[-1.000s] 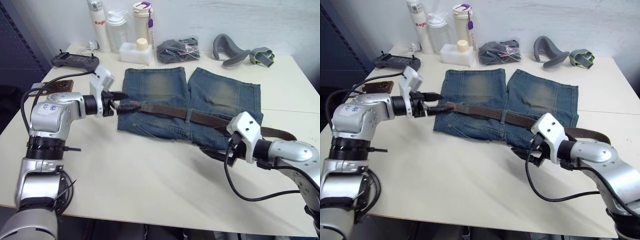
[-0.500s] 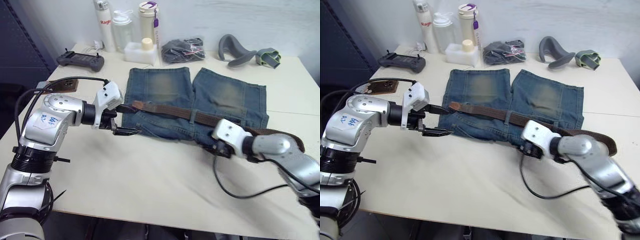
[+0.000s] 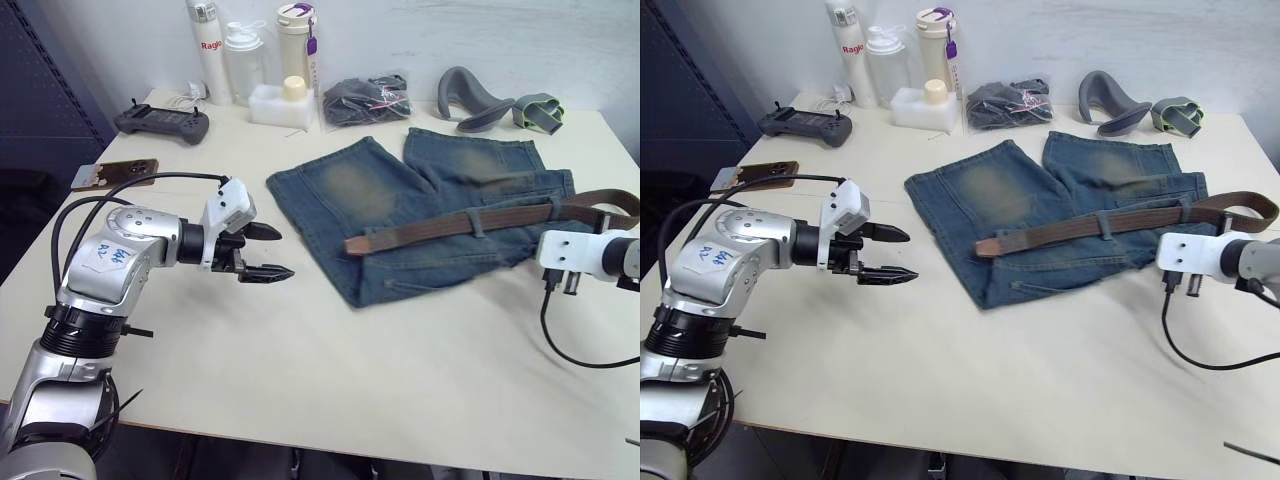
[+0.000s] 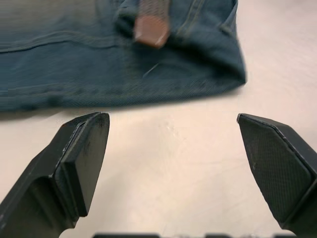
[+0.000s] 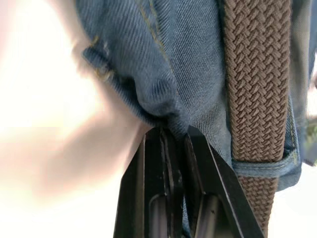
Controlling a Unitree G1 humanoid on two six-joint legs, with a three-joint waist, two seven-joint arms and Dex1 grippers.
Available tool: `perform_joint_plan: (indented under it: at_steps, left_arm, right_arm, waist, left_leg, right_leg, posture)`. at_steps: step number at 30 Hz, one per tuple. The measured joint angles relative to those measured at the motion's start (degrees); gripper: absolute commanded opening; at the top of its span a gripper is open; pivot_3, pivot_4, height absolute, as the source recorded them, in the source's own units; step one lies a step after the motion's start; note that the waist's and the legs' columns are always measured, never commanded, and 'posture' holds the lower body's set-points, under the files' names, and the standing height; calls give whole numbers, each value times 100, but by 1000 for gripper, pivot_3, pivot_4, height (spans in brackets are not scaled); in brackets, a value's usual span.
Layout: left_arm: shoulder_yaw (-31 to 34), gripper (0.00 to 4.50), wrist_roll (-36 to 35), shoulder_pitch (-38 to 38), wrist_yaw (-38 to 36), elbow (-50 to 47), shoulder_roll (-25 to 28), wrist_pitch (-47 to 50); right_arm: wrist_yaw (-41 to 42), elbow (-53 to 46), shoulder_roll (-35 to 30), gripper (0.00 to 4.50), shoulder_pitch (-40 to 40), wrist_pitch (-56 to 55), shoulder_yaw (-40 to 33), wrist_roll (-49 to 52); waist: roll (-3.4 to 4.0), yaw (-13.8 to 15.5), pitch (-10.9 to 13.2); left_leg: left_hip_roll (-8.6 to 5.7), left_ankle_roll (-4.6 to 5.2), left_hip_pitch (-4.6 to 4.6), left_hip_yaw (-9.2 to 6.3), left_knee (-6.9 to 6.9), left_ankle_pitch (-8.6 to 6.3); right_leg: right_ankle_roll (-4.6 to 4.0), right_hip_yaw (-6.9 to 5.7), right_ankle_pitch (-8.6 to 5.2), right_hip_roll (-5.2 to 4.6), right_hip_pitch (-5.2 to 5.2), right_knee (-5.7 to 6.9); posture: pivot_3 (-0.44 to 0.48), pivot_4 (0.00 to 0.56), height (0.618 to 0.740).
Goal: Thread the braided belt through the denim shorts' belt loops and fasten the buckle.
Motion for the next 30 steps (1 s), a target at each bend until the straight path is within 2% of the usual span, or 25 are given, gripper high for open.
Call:
perform_joint_plan:
  at_steps: [2,4,7,12,13,15,17,19,21,24,26,27,30]
  left_arm:
    - [-1,4500,13,0,37,3,-12,-16]
    - [-1,4500,14,0,44,3,-21,-31]
    - [-11,4500,12,0,45,0,-89,-47]
    - [-53,4500,10,-10,-12,-13,-149,-62]
    - [-55,4500,9,-2,-58,-9,-141,-78]
    - [-49,4500,32,-26,-110,111,-129,-136]
    - [-82,4500,87,-149,-102,266,-279,-271]
    - [-116,4500,137,-283,-68,335,-445,-407]
    - [-120,4500,169,-315,-35,363,-507,-517]
    - [-26,4500,204,-349,120,560,-691,-668]
    - [97,4500,179,-350,216,576,-758,-721]
    - [195,4500,165,-349,251,583,-776,-751]
    - [323,4500,141,-349,341,581,-809,-806]
  right_arm:
    - [-300,578,16,47,-221,-180,32,-270]
    - [-422,712,19,47,-233,-270,21,-327]
    - [-302,542,71,1177,-84,-234,-252,-18]
    - [215,-418,-199,3456,545,319,-949,714]
    - [369,-727,-387,3872,783,588,-1195,911]
    - [573,-1923,-351,4461,1152,2045,-2140,1960]
    - [195,-3771,296,4461,1247,3861,-2974,3432]
    - [-538,-5331,959,4461,1346,5517,-3312,4940]
    - [-1249,-6038,1439,4461,1503,6743,-3451,6267]
    - [-2860,-6447,2491,4461,2050,7993,-3689,8325]
    - [-4012,-6442,3086,4461,2507,8145,-3682,9487]
    - [-4619,-6439,3283,4461,2674,8140,-3675,10063]
    - [-5632,-6425,3461,4461,2807,7997,-3631,10953]
  waist:
    - [1,0,0]
    - [1,-6,0]
    - [5,-21,-2]
    - [11,-22,-2]
    - [27,-13,1]
    - [32,-15,-2]
    - [2,-54,-14]
    - [-26,-65,-21]
    - [-31,-37,-23]
    - [-30,51,-25]
    - [-29,97,-25]
    - [-17,105,-26]
    - [-13,76,-30]
  left_leg:
    - [-5,0,-1,0,2,0]
    - [-5,0,0,-1,3,0]
    - [-5,0,0,2,5,0]
    - [-4,0,2,-1,8,0]
    - [-4,1,0,0,9,-1]
    - [-2,1,5,-8,10,0]
    - [19,-5,10,-7,10,3]
    - [33,-11,10,-16,8,6]
    - [30,-12,3,-32,11,5]
    - [5,-10,-15,-46,8,3]
    - [-13,-8,-31,-62,16,3]
    - [-21,-6,-42,-62,17,3]
    - [-27,1,-40,-62,18,7]
  right_leg:
    - [-33,1,-17,-3,0,7]
    - [-34,1,-18,-3,1,10]
    - [-33,1,-18,-3,1,16]
    - [-31,-2,-18,-2,2,22]
    - [-31,-2,-18,-2,3,20]
    - [-31,-5,-18,-1,10,16]
    - [-15,-27,-21,3,19,-3]
    - [-6,-33,-22,10,21,-8]
    - [-8,-32,-23,12,20,-6]
    - [-10,-18,-24,4,13,-12]
    - [-11,2,-24,2,8,-2]
    - [-11,9,-24,-2,-1,1]
    - [-10,11,-24,-2,5,-4]
  posture:
    - [0,150,631]
    - [0,150,631]
    - [0,150,631]
    - [0,150,631]
    - [0,150,631]
    - [0,150,631]
    - [0,150,631]
    - [0,150,631]
    - [0,150,631]
    - [0,150,631]
    - [0,150,631]
    - [0,150,631]
    - [0,150,631]
